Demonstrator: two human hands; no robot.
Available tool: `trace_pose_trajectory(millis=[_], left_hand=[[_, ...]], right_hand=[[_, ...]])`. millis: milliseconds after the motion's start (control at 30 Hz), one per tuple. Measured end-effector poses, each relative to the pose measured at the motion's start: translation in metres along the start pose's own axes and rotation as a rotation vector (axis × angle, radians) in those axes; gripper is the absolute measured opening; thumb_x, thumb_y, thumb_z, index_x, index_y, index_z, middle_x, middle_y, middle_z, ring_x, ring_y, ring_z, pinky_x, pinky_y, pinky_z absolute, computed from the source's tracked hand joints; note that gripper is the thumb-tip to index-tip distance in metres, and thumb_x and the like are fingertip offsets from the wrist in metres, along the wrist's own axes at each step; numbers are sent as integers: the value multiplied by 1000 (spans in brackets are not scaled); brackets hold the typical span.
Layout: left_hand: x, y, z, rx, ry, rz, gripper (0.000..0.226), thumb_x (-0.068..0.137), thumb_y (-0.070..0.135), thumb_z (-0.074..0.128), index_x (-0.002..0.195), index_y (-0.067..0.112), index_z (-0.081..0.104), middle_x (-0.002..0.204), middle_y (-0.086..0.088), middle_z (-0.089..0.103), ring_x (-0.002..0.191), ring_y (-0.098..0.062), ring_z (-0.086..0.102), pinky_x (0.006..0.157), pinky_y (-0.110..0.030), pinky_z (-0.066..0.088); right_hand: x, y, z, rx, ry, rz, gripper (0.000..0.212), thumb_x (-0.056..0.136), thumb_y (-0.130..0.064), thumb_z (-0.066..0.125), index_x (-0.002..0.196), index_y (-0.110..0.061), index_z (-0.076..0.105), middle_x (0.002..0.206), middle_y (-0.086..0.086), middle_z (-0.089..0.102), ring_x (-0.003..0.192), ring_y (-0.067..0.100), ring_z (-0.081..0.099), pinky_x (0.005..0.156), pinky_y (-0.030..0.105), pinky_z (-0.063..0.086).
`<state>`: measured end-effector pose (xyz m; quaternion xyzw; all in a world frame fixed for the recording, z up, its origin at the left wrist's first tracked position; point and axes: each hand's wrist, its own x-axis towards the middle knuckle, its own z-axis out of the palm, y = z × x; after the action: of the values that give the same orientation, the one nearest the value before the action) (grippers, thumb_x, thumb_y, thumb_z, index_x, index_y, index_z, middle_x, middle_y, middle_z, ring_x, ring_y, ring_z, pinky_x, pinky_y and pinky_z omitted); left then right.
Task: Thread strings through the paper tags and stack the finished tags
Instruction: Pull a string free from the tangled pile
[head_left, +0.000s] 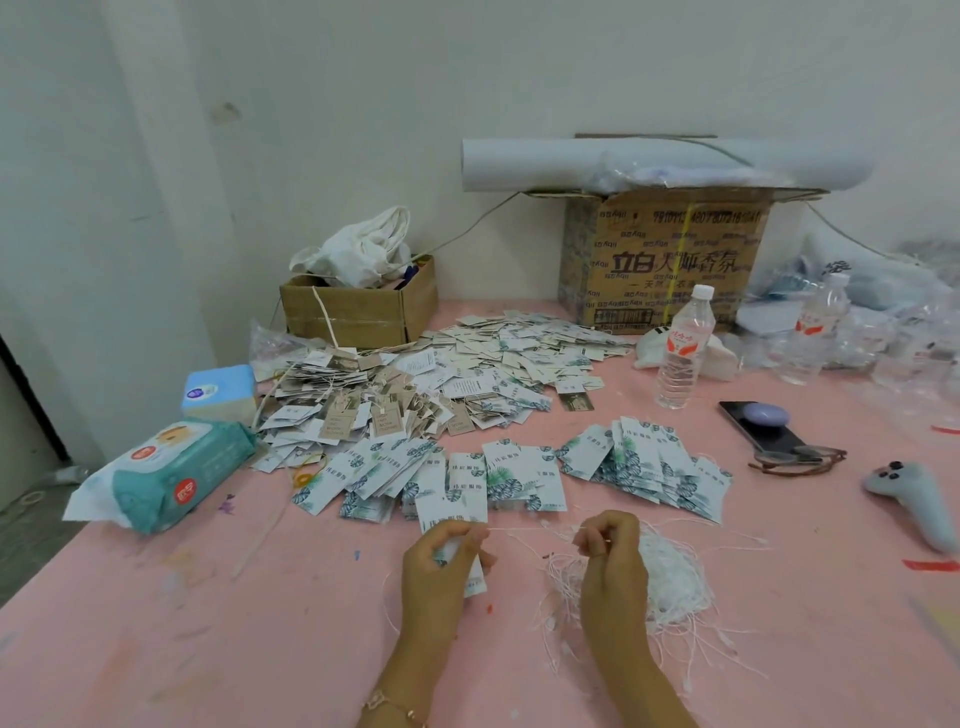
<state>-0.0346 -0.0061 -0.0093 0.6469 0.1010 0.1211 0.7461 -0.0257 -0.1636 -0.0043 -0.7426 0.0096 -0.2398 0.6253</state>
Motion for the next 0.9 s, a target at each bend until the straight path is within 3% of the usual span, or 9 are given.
trace_pose_trajectory(millis=[133, 267, 400, 500, 600, 733, 900], left_hand=[[-1, 1, 0, -4, -13, -1, 16, 78, 29, 74, 86, 14, 72, 67, -11, 72, 58, -12, 68, 42, -19, 47], [-3, 1, 2, 7, -62, -21, 22, 79, 27, 75, 85, 7, 70, 67, -14, 71, 50, -15, 63, 37, -24, 45], [-1, -1, 1, 17, -62, -46, 17, 80, 26, 76, 77, 11, 69, 67, -15, 70, 48, -19, 61, 39, -28, 48], [0, 0, 1, 15, -53, -58, 15, 79, 27, 76, 76, 14, 70, 67, -15, 70, 50, -19, 62, 41, -30, 51], [0, 2, 2, 22, -48, -53, 17, 75, 32, 76, 77, 16, 71, 67, -13, 71, 52, -17, 63, 43, -29, 51], [2, 0, 2, 46, -23, -33, 14, 82, 26, 74, 82, 12, 70, 67, -10, 73, 58, -13, 69, 46, -22, 50], [1, -2, 3, 48, -28, -60, 13, 81, 23, 75, 78, 12, 69, 70, -12, 73, 60, -18, 70, 39, -26, 49]], right_hand=[[13, -8, 3, 40, 57, -46, 20, 95, -3, 50, 87, -21, 48, 81, 2, 60, 73, 9, 57, 63, 12, 43], [34, -11, 8, 201, 96, 94, 11, 90, -9, 62, 88, -19, 58, 83, 1, 65, 74, 9, 60, 67, 15, 48], [40, -1, 8, 563, 128, 406, 14, 90, -7, 62, 100, -16, 66, 89, -2, 72, 82, 7, 67, 72, 18, 52], [39, 2, 6, 1019, 155, 575, 24, 91, -3, 56, 114, -6, 61, 95, 5, 68, 78, 7, 68, 74, 16, 57], [40, -1, 2, 1262, 139, 637, 24, 87, -4, 57, 111, -3, 61, 94, 9, 66, 80, 11, 66, 72, 17, 57], [36, -8, 0, 1390, 59, 653, 31, 77, -11, 64, 107, -7, 60, 88, 6, 67, 77, 11, 66, 68, 21, 57], [34, -13, 2, 1501, 38, 646, 15, 80, -17, 60, 90, -8, 63, 76, 2, 65, 70, 9, 65, 67, 23, 57]])
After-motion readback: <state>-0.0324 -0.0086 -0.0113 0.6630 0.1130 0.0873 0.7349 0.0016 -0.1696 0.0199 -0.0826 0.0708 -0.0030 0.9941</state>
